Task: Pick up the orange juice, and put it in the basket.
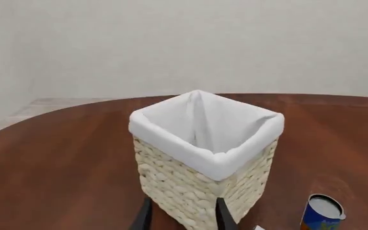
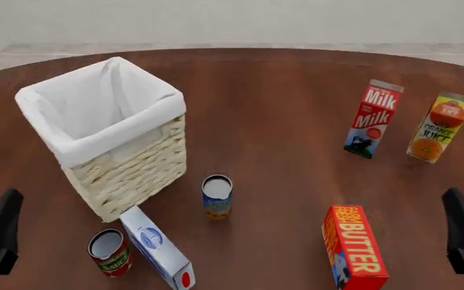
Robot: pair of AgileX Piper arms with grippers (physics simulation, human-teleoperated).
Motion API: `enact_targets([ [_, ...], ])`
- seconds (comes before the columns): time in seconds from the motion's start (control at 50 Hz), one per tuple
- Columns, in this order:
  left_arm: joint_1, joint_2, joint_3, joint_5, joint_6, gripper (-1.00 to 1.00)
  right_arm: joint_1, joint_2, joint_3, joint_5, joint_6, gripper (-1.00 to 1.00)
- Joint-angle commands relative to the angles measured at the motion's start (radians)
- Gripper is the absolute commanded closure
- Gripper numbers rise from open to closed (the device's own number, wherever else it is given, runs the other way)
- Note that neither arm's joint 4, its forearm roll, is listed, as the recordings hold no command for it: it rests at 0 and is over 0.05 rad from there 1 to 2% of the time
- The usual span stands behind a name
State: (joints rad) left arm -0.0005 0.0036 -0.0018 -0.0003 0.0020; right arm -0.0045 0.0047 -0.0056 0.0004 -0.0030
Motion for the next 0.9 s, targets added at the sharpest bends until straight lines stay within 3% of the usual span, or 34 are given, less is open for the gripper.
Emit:
enact_targets([
  [0.02,-0.002,-0.003,-0.005,-0.005,0.019,-1.0,0.004,0.028,0.002,-0.021,0.003,-1.0],
  [0.24,-0.005,-0.003,-0.011,-0.005,0.016,-1.0,-0.009,0.165,0.003,-0.154,-0.008,-1.0],
  [0.42,0.0,-0.003,-0.022,-0.001,0.011,-1.0,-0.064,0.531,0.005,-0.489,-0.011,-1.0],
  [0.5,0.0,-0.003,-0.022,-0.001,0.013,-1.0,-0.098,0.754,0.005,-0.685,-0.001,-1.0],
  [0.52,0.005,-0.003,-0.022,-0.003,0.014,-1.0,-0.113,0.766,0.005,-0.708,0.023,-1.0],
  [0.6,0.003,-0.003,-0.021,-0.001,0.012,-1.0,-0.147,0.904,0.002,-0.836,0.008,-1.0],
  [0.78,0.006,-0.003,-0.027,0.003,0.012,-1.0,-0.177,1.161,-0.032,-1.022,-0.015,-1.0],
  [0.9,0.009,-0.003,-0.027,0.001,0.016,-1.0,-0.201,1.307,-0.089,-1.067,-0.019,-1.0],
])
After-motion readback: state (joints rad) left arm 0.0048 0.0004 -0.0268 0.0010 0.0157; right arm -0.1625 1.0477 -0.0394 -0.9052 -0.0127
